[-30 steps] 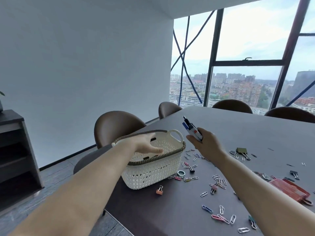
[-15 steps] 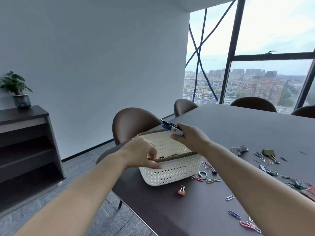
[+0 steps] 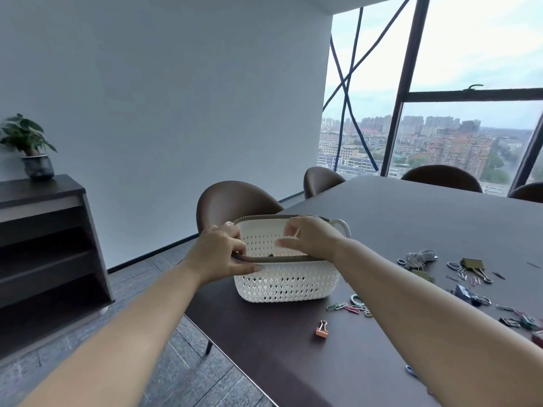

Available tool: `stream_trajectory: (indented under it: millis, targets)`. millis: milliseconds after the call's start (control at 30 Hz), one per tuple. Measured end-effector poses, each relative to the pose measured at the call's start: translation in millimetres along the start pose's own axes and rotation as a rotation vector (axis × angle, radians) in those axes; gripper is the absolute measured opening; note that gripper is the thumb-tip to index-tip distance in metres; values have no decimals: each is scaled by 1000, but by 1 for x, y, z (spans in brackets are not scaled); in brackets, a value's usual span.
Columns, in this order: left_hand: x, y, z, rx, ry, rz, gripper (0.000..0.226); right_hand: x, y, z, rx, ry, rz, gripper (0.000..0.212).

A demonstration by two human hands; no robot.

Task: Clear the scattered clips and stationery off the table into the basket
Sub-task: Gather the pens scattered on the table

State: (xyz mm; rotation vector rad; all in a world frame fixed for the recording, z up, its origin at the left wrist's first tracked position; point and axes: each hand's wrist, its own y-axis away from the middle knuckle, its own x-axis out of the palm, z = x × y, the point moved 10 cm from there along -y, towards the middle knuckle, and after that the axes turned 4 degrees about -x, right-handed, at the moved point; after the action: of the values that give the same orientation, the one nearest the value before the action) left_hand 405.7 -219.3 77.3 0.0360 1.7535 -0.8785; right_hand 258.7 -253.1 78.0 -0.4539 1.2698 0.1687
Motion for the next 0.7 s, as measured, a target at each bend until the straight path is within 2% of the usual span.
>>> stream_trajectory:
  millis: [33, 100, 167, 233, 333, 400, 467, 500, 533, 600, 633, 700]
  targets:
    - [1, 0, 2, -12, -24, 3, 66, -4, 3, 1, -5, -1, -61, 30]
    - [2, 0, 10, -50, -60, -2, 78, -11, 12, 5, -36, 17, -163, 35]
    - [5, 2, 19, -102, -72, -7, 87, -18, 23, 8, -64, -21, -273, 25]
    - [8, 5, 24, -149, -103, 9, 78, -25, 37, 8, -101, -86, -361, 13]
    - [9, 9, 9, -173, -156, -44, 51, -31, 62, -5, -103, -125, -414, 7]
    - [7, 9, -23, -76, -157, -145, 45, -29, 84, -28, -51, -122, -409, 7]
    - [16, 9, -67, 56, -25, -164, 46, -19, 109, -62, 48, -100, -361, 11]
    - [31, 7, -89, 88, 72, -82, 53, -11, 123, -80, 111, -98, -314, 15]
    - [57, 9, -108, 85, 148, 89, 65, -3, 138, -98, 175, -99, -260, 21]
    - [121, 26, -138, 22, 149, 508, 89, 11, 169, -128, 293, -91, -148, 34]
    - [147, 37, -145, -22, 105, 647, 96, 15, 184, -140, 339, -81, -104, 38]
    - [174, 44, -152, -102, 45, 729, 98, 16, 214, -155, 402, -68, -68, 42]
